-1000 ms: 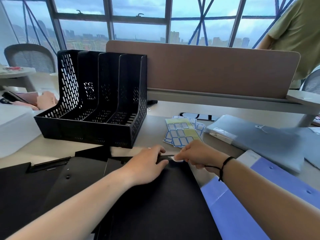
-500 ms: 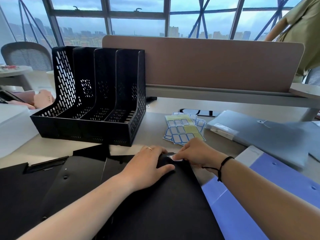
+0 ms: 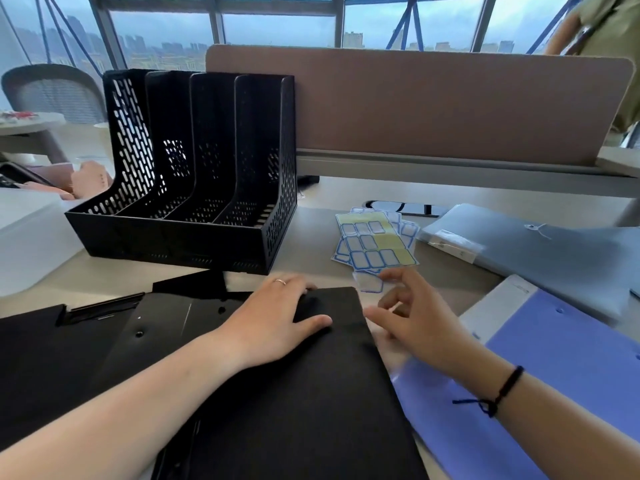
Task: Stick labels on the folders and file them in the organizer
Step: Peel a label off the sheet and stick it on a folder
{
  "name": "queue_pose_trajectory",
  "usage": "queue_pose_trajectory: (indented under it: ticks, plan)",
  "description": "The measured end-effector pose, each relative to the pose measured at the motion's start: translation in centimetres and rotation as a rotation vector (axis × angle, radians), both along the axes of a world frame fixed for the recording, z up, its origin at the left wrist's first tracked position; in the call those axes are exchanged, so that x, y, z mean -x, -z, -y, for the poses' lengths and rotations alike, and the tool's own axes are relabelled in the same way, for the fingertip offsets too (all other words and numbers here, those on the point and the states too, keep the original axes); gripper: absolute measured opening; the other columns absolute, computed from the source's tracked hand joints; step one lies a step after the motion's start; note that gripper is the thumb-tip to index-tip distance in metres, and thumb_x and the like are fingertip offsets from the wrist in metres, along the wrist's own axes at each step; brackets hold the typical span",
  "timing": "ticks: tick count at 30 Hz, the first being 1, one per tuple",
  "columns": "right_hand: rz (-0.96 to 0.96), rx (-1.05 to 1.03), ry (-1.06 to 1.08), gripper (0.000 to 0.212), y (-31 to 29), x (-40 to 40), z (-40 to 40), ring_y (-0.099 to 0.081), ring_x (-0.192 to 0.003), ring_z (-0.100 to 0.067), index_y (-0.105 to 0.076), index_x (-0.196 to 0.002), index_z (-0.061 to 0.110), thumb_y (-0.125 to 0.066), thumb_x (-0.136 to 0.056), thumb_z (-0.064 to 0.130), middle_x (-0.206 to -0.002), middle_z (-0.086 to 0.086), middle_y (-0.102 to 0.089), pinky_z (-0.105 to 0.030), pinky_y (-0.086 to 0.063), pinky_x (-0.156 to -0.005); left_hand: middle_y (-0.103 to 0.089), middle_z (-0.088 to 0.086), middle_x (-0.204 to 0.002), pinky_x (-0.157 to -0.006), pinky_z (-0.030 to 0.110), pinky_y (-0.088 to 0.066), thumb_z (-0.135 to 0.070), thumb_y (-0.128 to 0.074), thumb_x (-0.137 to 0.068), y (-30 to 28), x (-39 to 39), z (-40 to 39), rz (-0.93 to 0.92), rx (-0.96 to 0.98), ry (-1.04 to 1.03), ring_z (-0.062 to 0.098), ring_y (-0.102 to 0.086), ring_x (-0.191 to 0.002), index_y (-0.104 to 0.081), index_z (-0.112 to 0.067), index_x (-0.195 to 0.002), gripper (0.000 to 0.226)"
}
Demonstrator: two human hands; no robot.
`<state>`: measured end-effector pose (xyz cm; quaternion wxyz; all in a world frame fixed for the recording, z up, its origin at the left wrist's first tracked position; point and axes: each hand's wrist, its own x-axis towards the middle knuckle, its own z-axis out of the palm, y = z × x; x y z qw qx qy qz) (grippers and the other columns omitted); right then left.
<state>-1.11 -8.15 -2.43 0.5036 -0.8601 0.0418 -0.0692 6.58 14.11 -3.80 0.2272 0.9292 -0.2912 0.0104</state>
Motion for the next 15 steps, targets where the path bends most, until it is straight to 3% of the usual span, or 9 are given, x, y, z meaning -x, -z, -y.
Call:
queue_pose_trajectory:
  ticks: [3, 6, 10, 12, 15]
  plan:
    - [0.057, 0.116, -0.128, 0.045, 0.6, 2.5, 1.2, -0.057, -0.05, -0.027, -0.048, -0.113, 0.044, -0.076, -0.085, 0.022, -0.085, 0.0, -0.067, -0.027, -0.048, -0.052, -0.051, -0.011, -0.133, -0.112, 0.029, -0.034, -0.064, -0.059, -0.085, -0.1, 0.5, -0.5, 0.012, -0.001, -0.004, 0.007, -0.039, -0.129, -0.05, -0.028, -0.133, 0.06]
    - [-0.017, 0.052, -0.192, 0.041, -0.2, 3.7, 2.7, -0.048, -0.045, -0.017, -0.054, -0.105, 0.046, -0.077, -0.085, 0.018, -0.08, -0.003, -0.066, -0.018, -0.041, -0.048, -0.05, -0.011, -0.133, -0.112, 0.032, -0.035, -0.064, -0.058, -0.086, -0.3, 1.5, -0.5, 0.016, -0.011, -0.007, 0.008, -0.04, -0.129, -0.049, -0.03, -0.133, 0.06]
    - [-0.091, -0.039, -0.104, 0.01, -1.2, 4.2, 3.5, -0.042, -0.049, -0.01, -0.072, -0.087, 0.028, -0.077, -0.079, 0.031, -0.064, 0.003, -0.059, -0.021, -0.036, -0.047, -0.049, -0.012, -0.122, -0.108, 0.028, -0.035, -0.066, -0.06, -0.083, -0.9, 3.4, -0.2, 0.001, -0.048, -0.012, 0.009, -0.041, -0.124, -0.044, -0.033, -0.137, 0.065]
    - [-0.133, -0.093, -0.031, 0.007, -1.5, 4.1, 3.2, -0.042, -0.048, -0.011, -0.075, -0.081, 0.017, -0.077, -0.083, 0.023, -0.06, 0.002, -0.059, -0.025, -0.037, -0.048, -0.048, -0.016, -0.113, -0.103, 0.026, -0.037, -0.069, -0.064, -0.078, -1.3, 4.2, -0.1, -0.039, -0.046, -0.01, 0.009, -0.043, -0.117, -0.043, -0.035, -0.137, 0.071]
    - [-0.169, -0.065, -0.022, 0.011, -2.1, 3.6, 1.8, -0.049, -0.049, -0.016, -0.076, -0.076, 0.017, -0.078, -0.083, 0.025, -0.055, -0.002, -0.061, -0.033, -0.043, -0.058, -0.05, -0.018, -0.103, -0.09, 0.021, -0.04, -0.071, -0.071, -0.07, -1.9, 4.8, -0.1, -0.142, -0.017, -0.006, 0.002, -0.048, -0.103, -0.046, -0.04, -0.132, 0.074]
